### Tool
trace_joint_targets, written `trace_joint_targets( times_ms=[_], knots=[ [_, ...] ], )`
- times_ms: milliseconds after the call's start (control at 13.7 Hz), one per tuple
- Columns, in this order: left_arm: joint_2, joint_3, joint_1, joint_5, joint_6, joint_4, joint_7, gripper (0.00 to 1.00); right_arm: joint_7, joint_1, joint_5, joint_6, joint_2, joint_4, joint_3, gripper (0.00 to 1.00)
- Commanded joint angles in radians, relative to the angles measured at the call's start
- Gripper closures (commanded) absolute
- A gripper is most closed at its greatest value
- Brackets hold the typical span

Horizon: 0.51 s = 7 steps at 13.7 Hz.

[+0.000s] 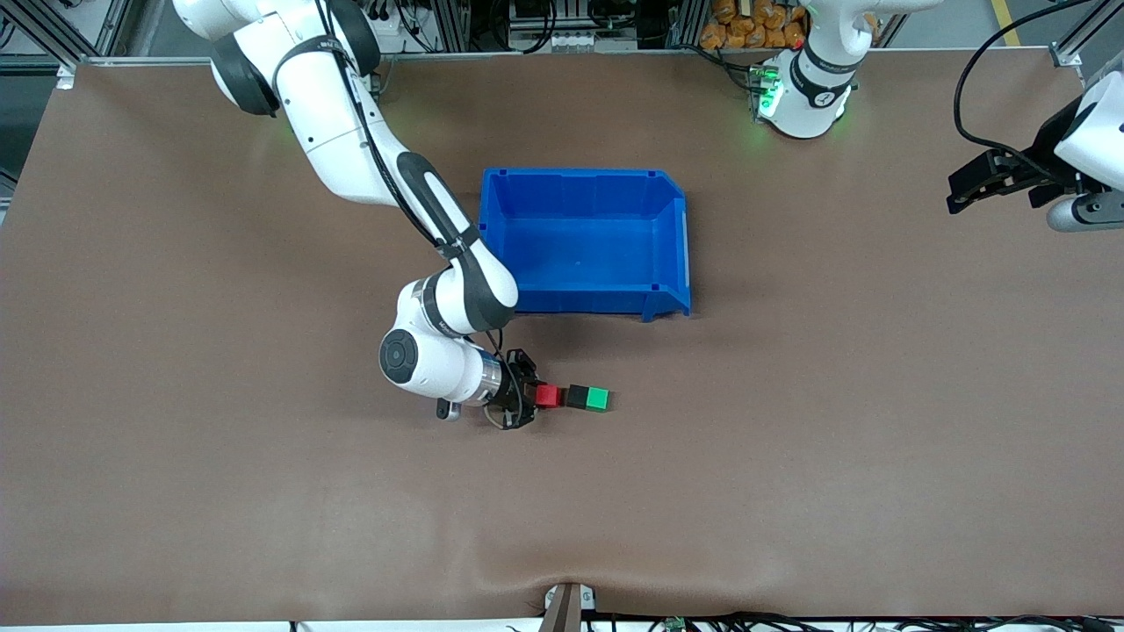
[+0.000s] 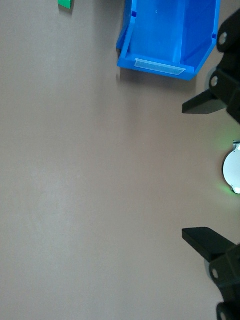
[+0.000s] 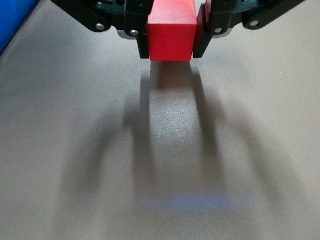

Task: Attach green and red cubes to black cube
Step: 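Push the red cube against the black cube with the right gripper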

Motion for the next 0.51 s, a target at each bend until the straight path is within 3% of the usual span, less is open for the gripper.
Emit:
trace_joint_targets(
  times_ms=[0, 437],
  knots=[
    [0.003, 0.0, 0.006, -0.008, 0.001, 0.006, 0.021, 0.0, 0.018, 0.015, 0.018, 0.003, 0.025, 0.038, -0.008, 1.0],
    [0.003, 0.0, 0.005, -0.008, 0.001, 0.006, 0.021, 0.0, 0.026, 0.03, 0.018, 0.047, 0.048, 0.05, -0.008, 1.0]
  ],
)
